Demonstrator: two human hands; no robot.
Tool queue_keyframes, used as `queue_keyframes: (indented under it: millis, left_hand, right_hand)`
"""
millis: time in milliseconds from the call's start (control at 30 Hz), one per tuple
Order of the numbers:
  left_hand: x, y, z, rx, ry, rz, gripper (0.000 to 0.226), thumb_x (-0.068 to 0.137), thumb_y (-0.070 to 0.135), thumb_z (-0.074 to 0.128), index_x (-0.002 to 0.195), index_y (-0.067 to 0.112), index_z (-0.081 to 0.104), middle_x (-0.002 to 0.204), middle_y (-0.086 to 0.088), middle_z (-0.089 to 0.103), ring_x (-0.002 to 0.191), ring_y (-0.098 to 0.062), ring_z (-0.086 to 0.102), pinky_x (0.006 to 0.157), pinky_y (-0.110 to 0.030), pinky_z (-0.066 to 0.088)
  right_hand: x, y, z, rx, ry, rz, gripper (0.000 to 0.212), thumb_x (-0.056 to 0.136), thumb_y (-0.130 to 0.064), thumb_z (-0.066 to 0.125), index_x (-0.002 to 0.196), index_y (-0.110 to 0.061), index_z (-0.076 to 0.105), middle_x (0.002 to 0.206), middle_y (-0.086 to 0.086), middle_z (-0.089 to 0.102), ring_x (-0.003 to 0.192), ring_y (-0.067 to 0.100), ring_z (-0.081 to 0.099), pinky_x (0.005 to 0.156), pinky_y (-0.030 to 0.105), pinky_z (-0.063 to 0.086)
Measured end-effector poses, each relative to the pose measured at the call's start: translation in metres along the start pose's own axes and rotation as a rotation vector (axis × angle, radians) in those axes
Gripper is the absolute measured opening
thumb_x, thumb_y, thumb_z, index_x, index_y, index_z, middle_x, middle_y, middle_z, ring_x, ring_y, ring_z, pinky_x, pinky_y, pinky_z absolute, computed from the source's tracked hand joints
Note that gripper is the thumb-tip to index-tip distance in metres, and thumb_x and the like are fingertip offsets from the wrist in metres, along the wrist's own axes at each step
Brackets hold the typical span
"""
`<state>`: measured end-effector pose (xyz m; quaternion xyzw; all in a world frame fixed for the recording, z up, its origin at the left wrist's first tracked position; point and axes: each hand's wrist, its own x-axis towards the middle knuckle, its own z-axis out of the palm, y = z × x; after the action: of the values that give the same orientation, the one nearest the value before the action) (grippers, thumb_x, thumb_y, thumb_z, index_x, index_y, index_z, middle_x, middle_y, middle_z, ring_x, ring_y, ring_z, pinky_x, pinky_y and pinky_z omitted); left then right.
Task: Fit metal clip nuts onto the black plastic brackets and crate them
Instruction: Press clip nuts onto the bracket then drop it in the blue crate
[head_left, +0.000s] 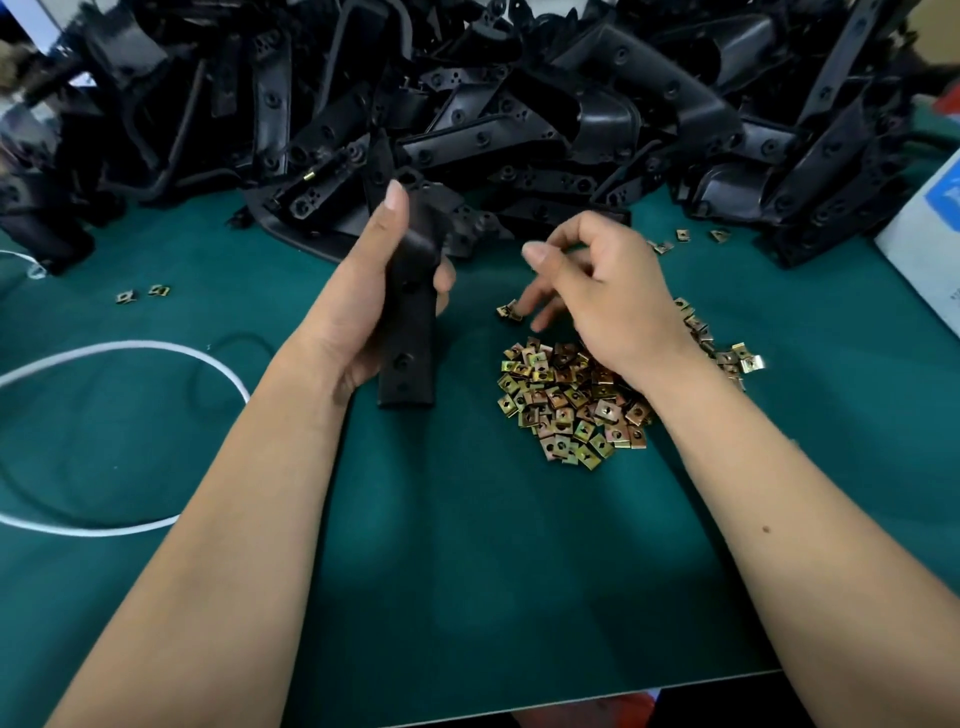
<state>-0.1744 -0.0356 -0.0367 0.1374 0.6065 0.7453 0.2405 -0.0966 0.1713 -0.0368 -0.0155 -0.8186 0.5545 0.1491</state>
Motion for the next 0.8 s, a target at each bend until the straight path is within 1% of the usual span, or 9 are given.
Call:
queue_keyframes:
  millis: [67, 133, 167, 200, 300, 400, 533, 700, 800]
  left_hand:
    - [-0.001, 0.002, 0.001, 0.020, -0.080, -0.011, 0.060, 0.094, 0.081, 0.032, 0.091, 0.028, 0.059, 0.067, -0.004, 0.043, 0.055, -0.019, 0.032, 0.046, -0.026, 0.034]
    - [-0.002, 0.004, 0.003, -0.020, -0.138, -0.022, 0.065, 0.094, 0.082, 0.026, 0.072, 0.029, 0.059, 0.063, -0.003, 0.041, 0.056, -0.020, 0.034, 0.048, -0.026, 0.035]
    - [-0.003, 0.004, 0.004, -0.029, -0.128, -0.027, 0.067, 0.095, 0.081, 0.027, 0.071, 0.029, 0.061, 0.062, -0.002, 0.047, 0.060, -0.021, 0.042, 0.051, -0.026, 0.040]
    - [-0.003, 0.003, 0.005, -0.015, -0.087, -0.031, 0.066, 0.095, 0.081, 0.030, 0.073, 0.030, 0.065, 0.065, -0.002, 0.056, 0.064, -0.021, 0.051, 0.054, -0.024, 0.045]
    - [-0.003, 0.001, 0.009, -0.025, 0.024, -0.012, 0.056, 0.100, 0.065, 0.045, 0.094, 0.017, 0.071, 0.083, -0.009, 0.070, 0.067, -0.021, 0.067, 0.053, -0.025, 0.051]
    - [-0.003, 0.002, 0.012, -0.082, 0.007, -0.031, 0.040, 0.106, 0.046, 0.047, 0.098, 0.010, 0.063, 0.078, -0.009, 0.069, 0.055, -0.019, 0.059, 0.048, -0.025, 0.047]
    - [-0.007, 0.006, 0.010, -0.054, -0.101, -0.018, 0.036, 0.108, 0.039, 0.041, 0.113, 0.005, 0.051, 0.069, -0.005, 0.062, 0.048, -0.016, 0.048, 0.045, -0.023, 0.041]
    - [-0.009, 0.005, 0.011, -0.050, -0.186, 0.001, 0.045, 0.109, 0.041, 0.039, 0.081, 0.013, 0.060, 0.060, -0.006, 0.053, 0.048, -0.018, 0.045, 0.046, -0.024, 0.038]
    - [-0.010, 0.003, 0.010, -0.029, -0.226, 0.012, 0.046, 0.108, 0.045, 0.040, 0.079, 0.016, 0.062, 0.060, -0.003, 0.054, 0.048, -0.016, 0.046, 0.047, -0.023, 0.039]
  right_hand:
    - [0.000, 0.003, 0.001, -0.176, 0.003, -0.067, 0.018, 0.100, -0.034, 0.065, 0.091, -0.019, 0.065, 0.078, -0.006, 0.077, 0.058, 0.004, 0.059, 0.060, 0.026, 0.048]
    - [0.001, 0.006, 0.002, -0.271, 0.043, -0.128, 0.016, 0.096, -0.036, 0.070, 0.088, -0.023, 0.071, 0.089, -0.009, 0.074, 0.088, 0.011, 0.066, 0.084, 0.036, 0.051]
    - [0.002, 0.006, 0.003, -0.279, 0.071, -0.146, 0.012, 0.094, -0.036, 0.072, 0.089, -0.025, 0.074, 0.093, -0.010, 0.072, 0.096, 0.015, 0.065, 0.090, 0.037, 0.050]
    - [0.002, 0.006, 0.003, -0.242, 0.091, -0.141, 0.008, 0.093, -0.033, 0.074, 0.090, -0.026, 0.076, 0.094, -0.009, 0.071, 0.096, 0.014, 0.065, 0.088, 0.035, 0.050]
    - [0.002, 0.007, 0.004, 0.071, 0.040, -0.047, 0.010, 0.096, -0.018, 0.072, 0.101, -0.021, 0.080, 0.084, -0.010, 0.075, 0.074, 0.005, 0.065, 0.065, 0.026, 0.052]
    - [0.000, 0.004, 0.008, 0.255, 0.011, 0.034, 0.015, 0.093, -0.012, 0.075, 0.107, -0.013, 0.074, 0.069, -0.003, 0.071, 0.061, 0.011, 0.060, 0.053, 0.024, 0.049]
    - [-0.001, 0.001, 0.008, 0.360, 0.039, 0.074, 0.006, 0.091, -0.009, 0.077, 0.092, -0.003, 0.074, 0.071, 0.008, 0.073, 0.059, 0.015, 0.064, 0.053, 0.023, 0.051]
    - [-0.001, 0.002, 0.006, 0.358, 0.014, 0.121, 0.010, 0.090, 0.002, 0.074, 0.096, -0.005, 0.077, 0.072, 0.008, 0.073, 0.060, 0.015, 0.066, 0.060, 0.022, 0.055]
    - [0.000, 0.002, 0.005, 0.316, 0.019, 0.111, 0.018, 0.088, 0.002, 0.077, 0.103, -0.007, 0.077, 0.076, 0.008, 0.073, 0.064, 0.017, 0.066, 0.062, 0.021, 0.053]
